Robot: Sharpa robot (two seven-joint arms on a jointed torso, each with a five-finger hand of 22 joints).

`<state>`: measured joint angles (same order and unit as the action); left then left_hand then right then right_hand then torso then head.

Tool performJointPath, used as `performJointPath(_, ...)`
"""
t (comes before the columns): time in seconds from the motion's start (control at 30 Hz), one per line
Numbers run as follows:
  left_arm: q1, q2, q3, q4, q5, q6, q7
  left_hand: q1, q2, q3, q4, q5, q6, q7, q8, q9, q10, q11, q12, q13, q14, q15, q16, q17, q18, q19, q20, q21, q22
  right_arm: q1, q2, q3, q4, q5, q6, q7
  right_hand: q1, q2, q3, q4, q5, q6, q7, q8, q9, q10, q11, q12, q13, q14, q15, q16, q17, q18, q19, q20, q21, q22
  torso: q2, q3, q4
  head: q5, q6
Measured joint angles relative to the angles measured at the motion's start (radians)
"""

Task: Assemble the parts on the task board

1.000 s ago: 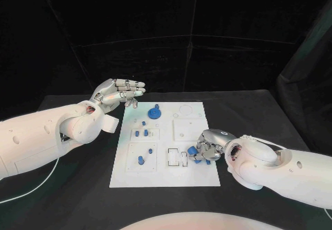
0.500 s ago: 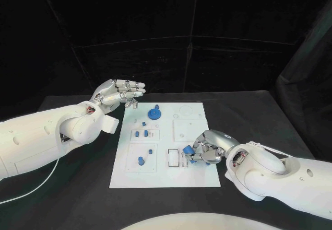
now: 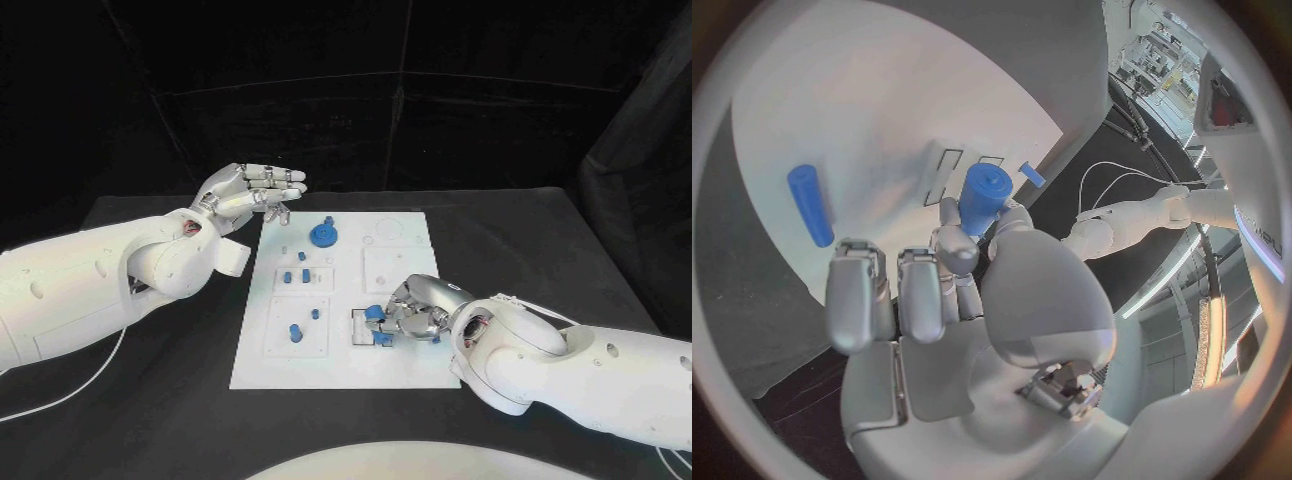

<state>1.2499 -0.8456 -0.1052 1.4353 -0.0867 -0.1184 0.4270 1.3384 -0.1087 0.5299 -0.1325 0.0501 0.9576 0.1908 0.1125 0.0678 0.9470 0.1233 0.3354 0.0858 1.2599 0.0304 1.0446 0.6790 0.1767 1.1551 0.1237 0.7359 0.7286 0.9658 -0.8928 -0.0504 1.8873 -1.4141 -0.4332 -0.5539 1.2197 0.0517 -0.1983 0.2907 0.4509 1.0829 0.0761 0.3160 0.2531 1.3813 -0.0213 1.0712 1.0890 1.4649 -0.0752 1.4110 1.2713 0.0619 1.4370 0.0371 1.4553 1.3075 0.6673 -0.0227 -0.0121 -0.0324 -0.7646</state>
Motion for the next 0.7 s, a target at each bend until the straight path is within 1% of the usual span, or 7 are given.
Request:
performJointPath(0.07,0.0,0.0,0.0,0.0,0.0,0.0,0.0,0.0,0.0,0.0,0.0,0.0,0.0,0.0,0.0,0.0,0.0,0.0,0.0,0.0,0.0,0.0,0.0,0.0,0.0,0.0,0.0,0.0,0.0,0.0,0.011,0.0,-0.007,0.006,0.011,-0.006,0.0,0.0,-0.004,0.001,0.0,0.004,-0.003,0.0,0.03,0.0,0.0,0.0,0.003,0.0,0.0,0.0,0.001,0.0,0.0,0.0,0.0,0.0,0.0,0.0001,0.0,0.001,-0.001)
performJointPath(0.2,0.0,-0.001,0.0,0.002,0.0,0.0,0.0,0.0,0.0,0.0,0.0,0.0,0.0,0.0,0.0,0.0,0.0,0.0,0.0,0.0,0.0,0.0,0.0,0.0,0.0,0.0,0.0,0.0,0.0,0.0,0.026,0.0,-0.018,0.012,0.022,-0.015,-0.014,0.0,-0.004,0.001,0.0,0.012,-0.009,0.001,0.055,0.004,-0.004,0.0,0.004,0.0,0.0,0.0,0.001,0.0,0.0,0.0,0.0,0.0,0.0,0.0003,0.0,0.003,-0.001)
performJointPath(0.33,0.0,-0.002,0.0,0.002,0.0,0.0,0.0,0.0,0.0,0.0,0.0,0.0,0.0,0.0,0.0,0.0,0.0,0.0,0.0,0.0,0.0,0.0,0.0,0.0,0.0,0.0,0.0,0.0,0.0,0.001,0.04,0.001,-0.028,0.016,0.026,-0.021,-0.016,-0.003,-0.011,0.0,-0.012,0.019,-0.013,0.003,0.058,0.005,-0.005,0.0,0.006,0.002,-0.002,0.0,0.002,0.0,0.0,0.0,0.0,0.0,0.0,0.0005,-0.0002,0.005,-0.001)
performJointPath(0.43,0.0,-0.002,0.0,0.003,0.0,0.0,-0.001,0.0,0.0,0.0,0.0,0.0,0.0,0.0,0.0,0.0,0.0,0.0,0.0,0.0,0.0,0.0,0.0,0.0,0.0,0.0,0.0,0.0,0.0,0.002,0.049,0.001,-0.037,0.017,0.028,-0.024,-0.049,0.003,-0.036,0.0,-0.083,0.042,-0.036,0.001,0.07,0.009,-0.009,-0.013,0.006,0.003,-0.004,0.0,0.001,0.0,0.0,0.0,0.0,0.0,0.0,0.0005,-0.0005,0.006,0.0)
performJointPath(0.5,0.0,-0.002,0.0,0.003,0.0,0.0,-0.001,0.0,0.0,0.0,0.0,0.0,0.0,0.0,0.0,0.0,0.0,0.0,0.0,0.0,0.0,0.0,0.0,0.0,0.0,0.0,0.0,0.0,0.0,0.001,0.053,0.001,-0.042,0.017,0.028,-0.027,-0.08,-0.006,-0.06,0.0,-0.167,0.041,-0.035,-0.006,0.074,0.01,-0.011,-0.024,0.005,0.004,-0.004,0.0,-0.003,0.0,0.0,0.0,0.0,0.0,0.0,0.0005,-0.0005,0.007,0.0)
performJointPath(0.6,0.0,-0.002,0.0,0.004,0.0,0.0,-0.001,0.0,0.0,0.0,0.0,0.0,0.0,0.0,0.0,0.0,0.0,0.0,0.0,0.0,0.0,0.0,0.0,0.0,0.0,0.0,0.0,0.0,0.0,0.001,0.06,0.001,-0.045,0.015,0.028,-0.03,-0.125,-0.046,-0.078,0.002,-0.274,0.035,-0.028,-0.012,0.081,0.003,-0.004,-0.05,-0.005,0.003,-0.004,-0.01,-0.015,0.0,-0.002,-0.002,0.0,0.0,0.0,0.0009,-0.0005,0.008,0.0)
performJointPath(0.7,0.0,-0.002,0.0,0.004,0.0,0.0,-0.001,0.0,0.0,0.0,0.0,0.0,0.0,0.0,0.0,0.0,-0.004,0.004,0.006,-0.001,-0.004,-0.004,0.0,-0.003,0.0,0.0,0.0,0.0,0.0,0.001,0.066,0.001,-0.046,0.01,0.029,-0.032,-0.213,-0.134,-0.028,0.006,-0.356,0.028,-0.022,-0.021,0.092,-0.006,0.006,-0.086,-0.023,0.004,-0.004,-0.024,-0.031,0.0,-0.011,0.0,-0.012,0.0,0.0,0.0011,-0.0009,0.009,0.0)
